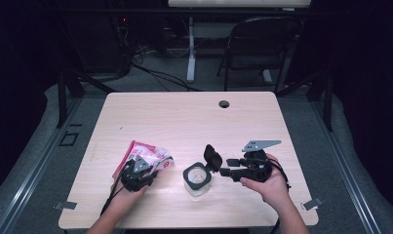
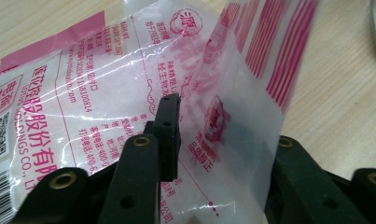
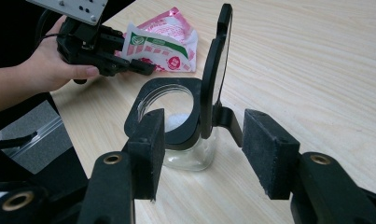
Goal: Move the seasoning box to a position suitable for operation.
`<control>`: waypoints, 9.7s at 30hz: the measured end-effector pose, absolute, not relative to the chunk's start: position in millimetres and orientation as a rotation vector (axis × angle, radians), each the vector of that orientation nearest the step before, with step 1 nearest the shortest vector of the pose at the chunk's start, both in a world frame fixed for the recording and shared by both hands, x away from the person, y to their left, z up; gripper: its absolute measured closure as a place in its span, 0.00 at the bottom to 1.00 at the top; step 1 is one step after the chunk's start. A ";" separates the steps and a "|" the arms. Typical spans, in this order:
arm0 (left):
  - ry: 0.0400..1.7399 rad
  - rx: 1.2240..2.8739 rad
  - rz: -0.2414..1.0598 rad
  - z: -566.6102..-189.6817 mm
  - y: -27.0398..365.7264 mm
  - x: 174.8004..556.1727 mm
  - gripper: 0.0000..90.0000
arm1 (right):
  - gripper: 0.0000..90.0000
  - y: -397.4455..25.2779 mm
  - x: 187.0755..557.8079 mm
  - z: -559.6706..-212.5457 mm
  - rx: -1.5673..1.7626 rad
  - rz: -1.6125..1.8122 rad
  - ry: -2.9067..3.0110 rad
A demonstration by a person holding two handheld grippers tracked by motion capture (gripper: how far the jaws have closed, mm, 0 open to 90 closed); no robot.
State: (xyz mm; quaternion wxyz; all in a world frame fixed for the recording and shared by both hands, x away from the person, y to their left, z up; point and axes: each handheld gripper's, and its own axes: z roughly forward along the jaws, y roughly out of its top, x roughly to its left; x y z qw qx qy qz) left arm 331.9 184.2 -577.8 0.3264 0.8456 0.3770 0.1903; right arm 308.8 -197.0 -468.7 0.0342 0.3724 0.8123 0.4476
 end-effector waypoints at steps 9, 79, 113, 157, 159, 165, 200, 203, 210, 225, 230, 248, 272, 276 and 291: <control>1.009 2.201 0.468 -576.1 186.9 336.4 0.89 | 0.55 -197.1 309.1 -468.9 1.152 1.385 2.497; 1.118 1.982 0.522 -443.0 284.7 346.5 1.00 | 0.55 -201.8 309.5 -468.4 1.173 1.395 2.478; 0.823 2.027 0.272 -462.9 178.5 329.3 1.00 | 0.55 -202.9 306.8 -460.7 1.153 1.391 2.471; 0.802 2.007 0.143 -512.0 182.1 293.1 0.99 | 0.78 -109.9 295.9 -469.0 0.973 1.340 2.660; 0.799 2.003 0.141 -512.4 181.8 293.0 0.99 | 0.79 -105.9 296.9 -471.0 0.960 1.331 2.675; 0.798 2.005 0.137 -513.1 180.6 291.8 0.98 | 0.84 -94.2 295.6 -473.9 0.926 1.352 2.694; 0.779 2.000 0.121 -514.6 181.4 289.5 0.93 | 1.00 -64.8 308.7 -486.9 0.919 1.274 2.767; 0.776 2.003 0.122 -514.8 182.8 289.0 0.90 | 1.00 -64.1 308.8 -486.2 0.924 1.291 2.760; 0.789 2.025 0.146 -522.1 183.9 290.7 0.70 | 1.00 -64.0 309.7 -484.2 0.929 1.294 2.759; 0.826 2.083 0.209 -548.4 194.4 286.7 0.47 | 1.00 -63.2 307.8 -483.1 0.928 1.310 2.748; 0.820 2.079 0.211 -555.8 196.0 289.0 0.40 | 1.00 -63.2 309.0 -482.7 0.924 1.317 2.750; 0.883 2.150 0.210 -584.1 190.6 304.3 0.33 | 1.00 -63.5 310.0 -482.7 0.934 1.328 2.757; 0.845 2.183 0.359 -588.2 179.2 301.7 0.51 | 1.00 -62.3 310.0 -482.3 0.936 1.337 2.751; 0.847 2.183 0.364 -588.0 179.3 301.8 0.55 | 1.00 -63.2 310.2 -482.0 0.937 1.342 2.746; 0.879 2.172 0.354 -586.0 177.0 302.2 0.61 | 1.00 -66.8 312.8 -480.5 0.940 1.351 2.741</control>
